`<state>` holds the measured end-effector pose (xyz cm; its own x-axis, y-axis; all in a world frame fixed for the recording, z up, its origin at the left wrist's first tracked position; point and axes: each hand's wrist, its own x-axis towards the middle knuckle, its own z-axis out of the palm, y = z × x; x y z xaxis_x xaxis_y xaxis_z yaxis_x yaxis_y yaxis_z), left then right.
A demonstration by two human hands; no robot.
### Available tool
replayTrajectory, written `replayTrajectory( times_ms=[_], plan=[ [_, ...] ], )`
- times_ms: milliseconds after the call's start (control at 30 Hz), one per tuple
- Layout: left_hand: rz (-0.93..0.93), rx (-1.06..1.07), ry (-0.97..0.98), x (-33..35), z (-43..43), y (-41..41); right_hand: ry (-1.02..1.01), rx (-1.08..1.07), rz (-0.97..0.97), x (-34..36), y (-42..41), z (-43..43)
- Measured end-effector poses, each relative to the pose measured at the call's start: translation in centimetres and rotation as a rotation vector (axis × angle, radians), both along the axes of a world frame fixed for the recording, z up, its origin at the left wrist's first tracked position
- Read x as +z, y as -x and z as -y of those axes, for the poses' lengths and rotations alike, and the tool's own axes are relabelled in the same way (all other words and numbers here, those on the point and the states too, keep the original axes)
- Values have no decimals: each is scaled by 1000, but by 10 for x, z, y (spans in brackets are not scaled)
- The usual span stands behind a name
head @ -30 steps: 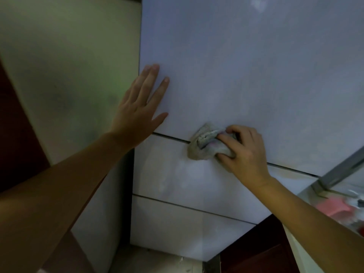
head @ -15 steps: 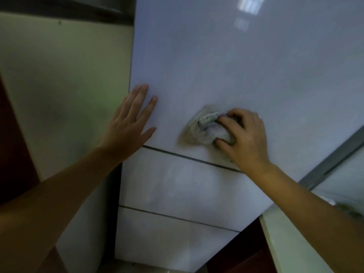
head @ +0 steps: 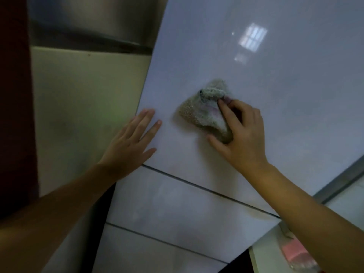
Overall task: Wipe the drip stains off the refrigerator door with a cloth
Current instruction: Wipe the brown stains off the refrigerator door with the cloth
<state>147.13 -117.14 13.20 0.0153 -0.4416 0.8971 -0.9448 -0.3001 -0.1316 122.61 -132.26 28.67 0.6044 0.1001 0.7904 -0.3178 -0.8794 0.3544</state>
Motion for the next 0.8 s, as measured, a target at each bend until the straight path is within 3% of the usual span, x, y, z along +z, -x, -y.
replayTrajectory(
  times_ms=[233,433,633,800],
  plan=[
    [9,20,-13,-1,1,-2,110,11,-170,-46,2,5],
    [1,31,-34,0,-1,0,277,74,-511,-105,22,24],
    [-2,33,-71,1,-5,0,280,67,-472,-67,20,28],
    [7,28,-77,2,-6,0,221,89,-456,-77,14,23]
  ],
)
